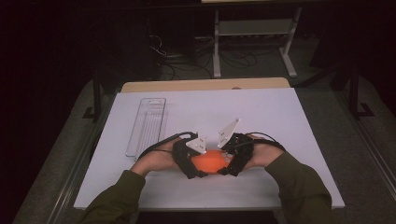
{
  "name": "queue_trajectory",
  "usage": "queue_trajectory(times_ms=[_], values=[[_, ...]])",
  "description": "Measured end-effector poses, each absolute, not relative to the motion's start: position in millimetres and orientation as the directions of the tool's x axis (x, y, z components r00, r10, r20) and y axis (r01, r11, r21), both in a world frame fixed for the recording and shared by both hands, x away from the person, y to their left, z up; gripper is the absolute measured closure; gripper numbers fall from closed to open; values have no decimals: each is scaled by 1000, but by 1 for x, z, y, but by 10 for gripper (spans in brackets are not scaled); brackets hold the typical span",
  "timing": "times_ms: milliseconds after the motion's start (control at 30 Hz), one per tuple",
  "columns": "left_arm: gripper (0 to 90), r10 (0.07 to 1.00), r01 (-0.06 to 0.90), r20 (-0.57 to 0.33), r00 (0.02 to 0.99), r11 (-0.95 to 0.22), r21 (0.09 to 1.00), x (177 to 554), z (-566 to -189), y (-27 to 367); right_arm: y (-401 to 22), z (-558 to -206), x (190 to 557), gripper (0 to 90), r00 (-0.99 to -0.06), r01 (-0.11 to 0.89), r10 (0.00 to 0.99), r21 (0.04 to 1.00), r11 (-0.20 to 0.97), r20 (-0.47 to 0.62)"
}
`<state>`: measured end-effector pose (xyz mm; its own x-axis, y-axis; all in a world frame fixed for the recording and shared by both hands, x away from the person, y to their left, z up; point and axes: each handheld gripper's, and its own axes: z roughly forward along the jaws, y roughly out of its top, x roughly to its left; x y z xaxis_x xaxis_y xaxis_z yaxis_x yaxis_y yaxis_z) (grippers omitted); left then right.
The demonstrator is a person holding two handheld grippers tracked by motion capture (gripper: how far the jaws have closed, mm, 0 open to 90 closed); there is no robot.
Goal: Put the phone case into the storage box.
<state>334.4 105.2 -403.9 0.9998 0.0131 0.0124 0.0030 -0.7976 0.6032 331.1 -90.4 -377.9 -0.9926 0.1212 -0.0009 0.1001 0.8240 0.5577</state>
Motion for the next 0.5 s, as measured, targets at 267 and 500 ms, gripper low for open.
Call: queue_trajectory(times_ms=[267,500], values=[[155,65,46,8,998,-787,615,338,-403,107,-101,-373,334,122,-986,129,168,583,802,-13],[155,146,106,16,989,-787,608,340,-405,106,-113,-369,337,116,-973,167,231,617,769,-25]])
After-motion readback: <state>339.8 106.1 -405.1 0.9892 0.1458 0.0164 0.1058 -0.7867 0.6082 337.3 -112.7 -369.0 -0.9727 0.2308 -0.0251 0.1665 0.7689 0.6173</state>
